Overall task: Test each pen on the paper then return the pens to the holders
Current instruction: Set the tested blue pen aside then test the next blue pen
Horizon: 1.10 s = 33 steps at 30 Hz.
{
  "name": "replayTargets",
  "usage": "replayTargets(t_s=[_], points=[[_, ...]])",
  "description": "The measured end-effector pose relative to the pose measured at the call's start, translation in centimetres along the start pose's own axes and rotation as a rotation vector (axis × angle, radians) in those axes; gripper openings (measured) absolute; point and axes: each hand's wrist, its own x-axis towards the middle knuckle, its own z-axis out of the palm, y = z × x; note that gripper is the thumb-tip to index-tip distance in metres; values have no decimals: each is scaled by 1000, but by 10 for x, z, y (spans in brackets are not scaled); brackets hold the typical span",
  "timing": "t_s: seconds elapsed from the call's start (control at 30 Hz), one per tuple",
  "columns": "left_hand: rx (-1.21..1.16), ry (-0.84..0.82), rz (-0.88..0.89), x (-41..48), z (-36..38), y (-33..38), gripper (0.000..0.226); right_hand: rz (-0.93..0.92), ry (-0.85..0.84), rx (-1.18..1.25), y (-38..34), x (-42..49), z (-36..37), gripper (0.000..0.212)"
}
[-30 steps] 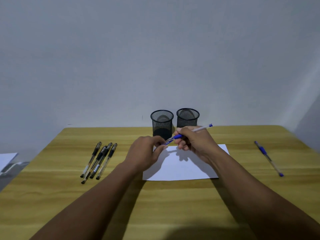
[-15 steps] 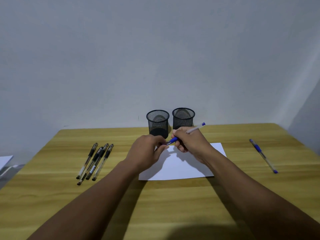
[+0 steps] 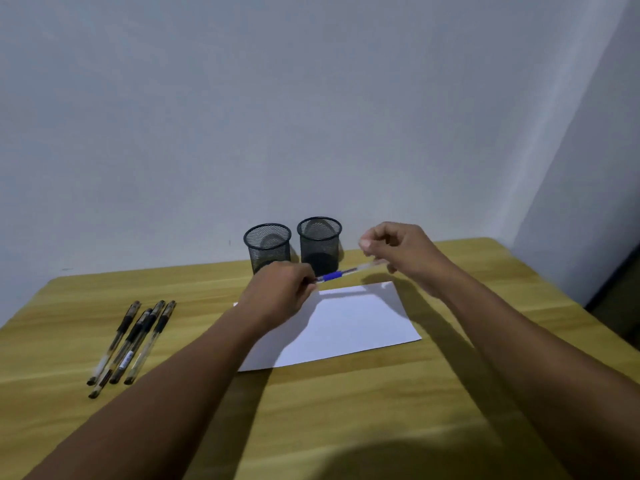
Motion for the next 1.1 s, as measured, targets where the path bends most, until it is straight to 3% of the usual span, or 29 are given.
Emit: replayTargets(t_s=[0.17, 0.27, 0.37, 0.47, 0.57, 0.73, 0.93, 1.1], points=[[-29, -23, 70, 40, 13, 34, 13, -82, -134, -480, 10, -5, -43, 5], [-98, -2, 21, 61, 21, 57, 17, -87, -84, -586, 23, -9, -55, 4], [-208, -11, -130, 65, 38, 75, 46, -20, 49, -657, 43, -14, -74, 10], [-184, -169, -146, 53, 64, 87, 65, 156, 321, -655, 67, -19, -95, 15], [-102, -289, -111, 37, 86, 94, 56, 397, 497, -660, 88, -26, -107, 20], [-52, -230, -33, 28, 93, 93, 43, 601, 490, -698, 108, -35, -106, 13], [-48, -227, 7, 26, 95, 92, 37, 579, 455, -637, 108, -37, -106, 14], [-147, -204, -77, 25, 80, 87, 41, 546, 461, -636, 90, -33, -106, 24]])
